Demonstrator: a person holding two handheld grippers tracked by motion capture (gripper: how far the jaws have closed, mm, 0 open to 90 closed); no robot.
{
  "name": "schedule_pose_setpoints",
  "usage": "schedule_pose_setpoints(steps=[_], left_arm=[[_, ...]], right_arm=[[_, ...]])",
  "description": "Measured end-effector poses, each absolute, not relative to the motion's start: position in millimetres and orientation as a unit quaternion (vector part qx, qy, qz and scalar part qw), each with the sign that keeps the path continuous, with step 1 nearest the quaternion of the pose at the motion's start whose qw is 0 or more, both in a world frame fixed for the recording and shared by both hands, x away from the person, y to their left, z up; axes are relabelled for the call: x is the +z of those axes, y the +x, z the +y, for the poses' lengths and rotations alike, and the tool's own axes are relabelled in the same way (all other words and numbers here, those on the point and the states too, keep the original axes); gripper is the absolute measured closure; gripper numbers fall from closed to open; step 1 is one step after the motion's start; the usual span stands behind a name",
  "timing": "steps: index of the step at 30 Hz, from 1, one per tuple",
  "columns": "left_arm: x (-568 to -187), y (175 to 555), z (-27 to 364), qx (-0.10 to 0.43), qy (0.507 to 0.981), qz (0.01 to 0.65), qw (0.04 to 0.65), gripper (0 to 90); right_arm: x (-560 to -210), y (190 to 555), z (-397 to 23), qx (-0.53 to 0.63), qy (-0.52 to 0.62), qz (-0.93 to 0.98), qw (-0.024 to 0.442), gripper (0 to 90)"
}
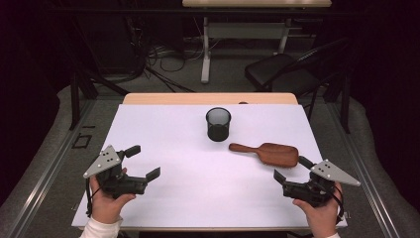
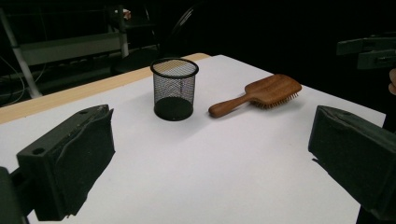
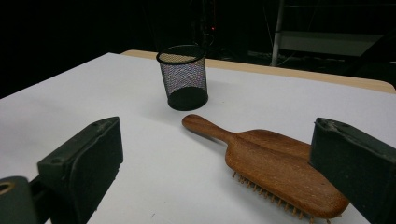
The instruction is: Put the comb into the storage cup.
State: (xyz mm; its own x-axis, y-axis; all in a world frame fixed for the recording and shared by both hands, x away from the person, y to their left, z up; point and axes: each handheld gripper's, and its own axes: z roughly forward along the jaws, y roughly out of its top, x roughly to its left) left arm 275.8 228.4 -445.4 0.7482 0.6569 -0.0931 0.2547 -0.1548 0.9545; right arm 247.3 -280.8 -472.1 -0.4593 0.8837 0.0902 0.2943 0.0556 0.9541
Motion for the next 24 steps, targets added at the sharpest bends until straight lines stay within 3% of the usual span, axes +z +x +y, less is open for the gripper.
schedule_pose_setpoints(steps=[11, 14, 24], left_arm=[[-448, 277, 225, 0.169, 0.745, 0.311, 0.565, 0.3], [-447, 276, 225, 0.168, 0.745, 0.312, 0.566, 0.2], [-449, 274, 225, 0.167, 0.744, 0.318, 0.563, 0.2]], right_arm=[[-475, 251, -277, 0.511, 0.449, 0.678, 0.279, 7.1], [-474, 254, -275, 0.501, 0.456, 0.681, 0.278, 13.4], [-471, 269, -266, 0.481, 0.457, 0.698, 0.268, 22.0]])
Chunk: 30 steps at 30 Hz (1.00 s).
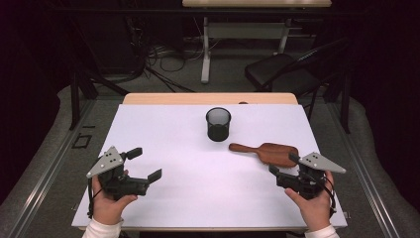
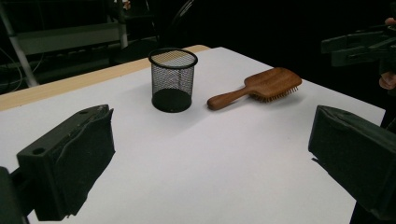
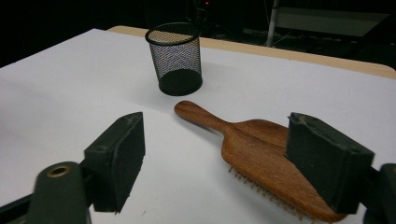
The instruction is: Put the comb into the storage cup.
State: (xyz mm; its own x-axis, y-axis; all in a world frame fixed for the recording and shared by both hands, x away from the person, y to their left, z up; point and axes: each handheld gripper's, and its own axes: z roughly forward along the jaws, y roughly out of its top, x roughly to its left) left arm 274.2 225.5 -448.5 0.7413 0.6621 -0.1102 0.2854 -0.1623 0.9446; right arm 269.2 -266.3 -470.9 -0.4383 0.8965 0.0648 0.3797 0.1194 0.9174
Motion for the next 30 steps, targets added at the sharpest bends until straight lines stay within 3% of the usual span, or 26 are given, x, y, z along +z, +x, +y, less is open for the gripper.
schedule_pose_setpoints(steps=[30], left_arm=[[-452, 273, 226, 0.162, 0.744, 0.325, 0.56, 0.3]], right_arm=[[-450, 324, -241, 0.448, 0.467, 0.734, 0.207, 37.9]])
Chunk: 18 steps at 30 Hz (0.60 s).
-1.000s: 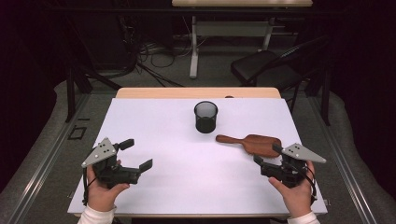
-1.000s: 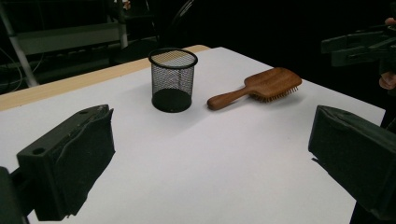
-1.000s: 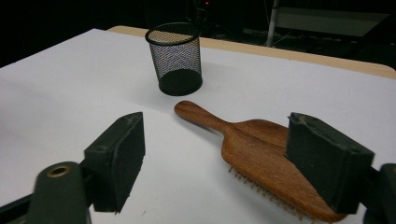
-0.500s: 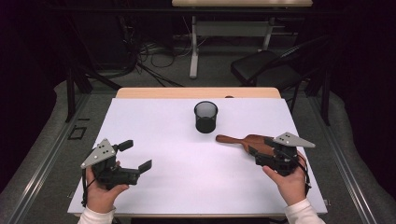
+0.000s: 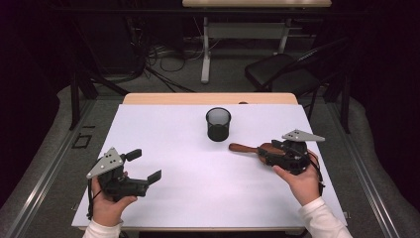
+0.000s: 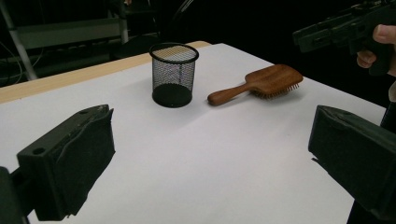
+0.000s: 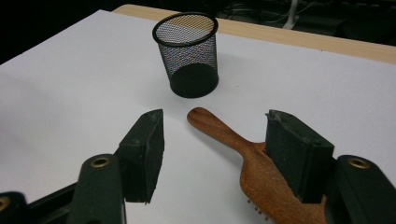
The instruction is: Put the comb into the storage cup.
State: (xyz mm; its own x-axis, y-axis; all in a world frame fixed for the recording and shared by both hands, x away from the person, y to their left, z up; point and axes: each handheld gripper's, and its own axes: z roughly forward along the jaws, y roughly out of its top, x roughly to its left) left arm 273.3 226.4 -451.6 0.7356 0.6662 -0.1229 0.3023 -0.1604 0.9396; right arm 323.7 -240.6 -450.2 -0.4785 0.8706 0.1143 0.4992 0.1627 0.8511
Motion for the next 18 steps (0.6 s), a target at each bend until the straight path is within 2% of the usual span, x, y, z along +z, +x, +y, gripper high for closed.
schedule_pose_setpoints(steps=[18], left_arm=[[-453, 274, 227, 0.157, 0.745, 0.328, 0.559, 0.3]], right_arm=[[-438, 349, -220, 0.422, 0.478, 0.746, 0.192, 45.0]])
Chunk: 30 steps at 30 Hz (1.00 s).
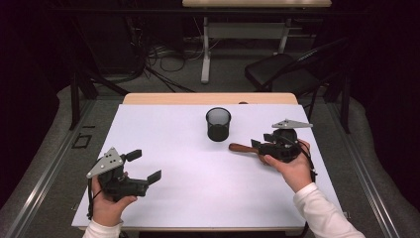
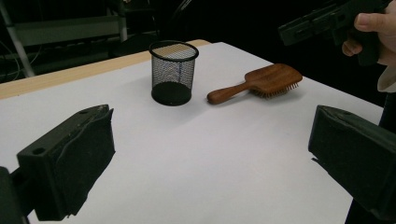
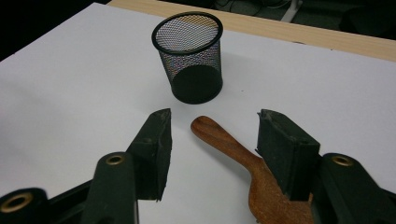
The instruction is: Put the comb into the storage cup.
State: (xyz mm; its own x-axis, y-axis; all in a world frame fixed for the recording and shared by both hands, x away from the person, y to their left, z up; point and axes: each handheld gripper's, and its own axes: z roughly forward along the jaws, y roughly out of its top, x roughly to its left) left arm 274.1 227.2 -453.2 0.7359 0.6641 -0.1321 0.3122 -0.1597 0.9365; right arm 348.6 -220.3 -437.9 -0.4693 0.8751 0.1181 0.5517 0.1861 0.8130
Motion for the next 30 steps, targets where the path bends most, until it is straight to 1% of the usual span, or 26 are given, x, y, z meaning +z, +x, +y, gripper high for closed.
schedule_pose_setpoints(steps=[5, 10, 22, 30], left_arm=[[-453, 274, 227, 0.156, 0.745, 0.327, 0.56, 0.3], [-454, 274, 228, 0.155, 0.746, 0.328, 0.558, 0.3], [-455, 275, 227, 0.153, 0.747, 0.329, 0.557, 0.3], [-455, 275, 227, 0.151, 0.747, 0.33, 0.557, 0.3]], right_arm=[[-437, 355, -215, 0.415, 0.475, 0.753, 0.19, 46.6], [-440, 366, -211, 0.4, 0.481, 0.761, 0.172, 49.3], [-441, 382, -212, 0.387, 0.494, 0.767, 0.136, 52.3], [-446, 392, -211, 0.373, 0.502, 0.767, 0.146, 54.2]])
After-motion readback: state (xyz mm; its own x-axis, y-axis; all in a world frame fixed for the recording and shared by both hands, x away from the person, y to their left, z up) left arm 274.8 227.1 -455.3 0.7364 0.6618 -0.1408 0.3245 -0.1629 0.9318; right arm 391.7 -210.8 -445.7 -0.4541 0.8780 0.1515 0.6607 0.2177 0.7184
